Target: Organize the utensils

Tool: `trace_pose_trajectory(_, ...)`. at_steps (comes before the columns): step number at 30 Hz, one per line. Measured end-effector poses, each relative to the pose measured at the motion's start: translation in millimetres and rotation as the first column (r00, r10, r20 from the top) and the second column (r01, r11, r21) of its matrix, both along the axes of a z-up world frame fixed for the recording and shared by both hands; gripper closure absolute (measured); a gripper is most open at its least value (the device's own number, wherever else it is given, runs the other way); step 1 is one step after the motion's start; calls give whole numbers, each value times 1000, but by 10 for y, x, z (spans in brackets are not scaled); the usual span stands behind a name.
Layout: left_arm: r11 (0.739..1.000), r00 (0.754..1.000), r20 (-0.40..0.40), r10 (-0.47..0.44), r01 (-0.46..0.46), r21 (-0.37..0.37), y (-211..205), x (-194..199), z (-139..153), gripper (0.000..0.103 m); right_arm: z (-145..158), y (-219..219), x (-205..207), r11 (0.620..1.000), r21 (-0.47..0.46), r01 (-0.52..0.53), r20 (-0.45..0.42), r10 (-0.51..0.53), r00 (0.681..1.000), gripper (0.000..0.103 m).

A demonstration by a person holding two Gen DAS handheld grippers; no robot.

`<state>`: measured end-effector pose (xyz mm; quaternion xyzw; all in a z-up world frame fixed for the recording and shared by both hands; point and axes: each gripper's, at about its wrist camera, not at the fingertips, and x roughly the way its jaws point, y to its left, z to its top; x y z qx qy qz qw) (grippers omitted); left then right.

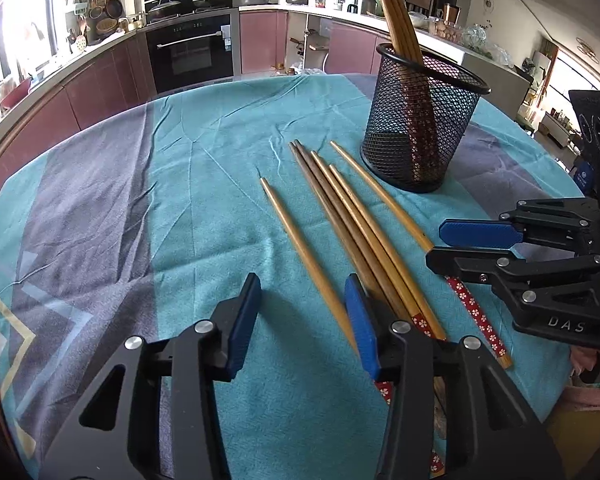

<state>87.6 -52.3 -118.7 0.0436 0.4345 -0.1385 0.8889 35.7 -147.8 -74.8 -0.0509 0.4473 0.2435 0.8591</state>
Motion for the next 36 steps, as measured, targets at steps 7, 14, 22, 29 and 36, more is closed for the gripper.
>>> trace_pose_trajectory(7, 1000, 1000, -8, 8, -8, 11, -19, 138, -5, 71, -31, 77, 191, 1000, 7, 29, 14, -29, 999, 79)
trace_pose_trajectory(14, 999, 999, -12, 45, -45, -16, 8, 192, -4, 89, -43, -5, 243, 996, 67, 62, -8, -61, 998, 94)
trace_pose_trajectory(22, 994, 997, -19, 78, -79, -75, 110, 139, 14, 96, 59, -150, 165, 986, 150, 67, -4, -67, 998, 97)
trace_pose_trajectory(29, 989, 999, -8, -31, 29, -146, 34, 3, 120, 96, 107, -74, 66, 989, 141, -34, -4, 35, 999, 97)
trace_pose_trajectory(36, 992, 996, -42, -74, 69, -106, -73, 62, 14, 95, 23, 3, 82, 994, 93, -50, -36, 54, 998, 95)
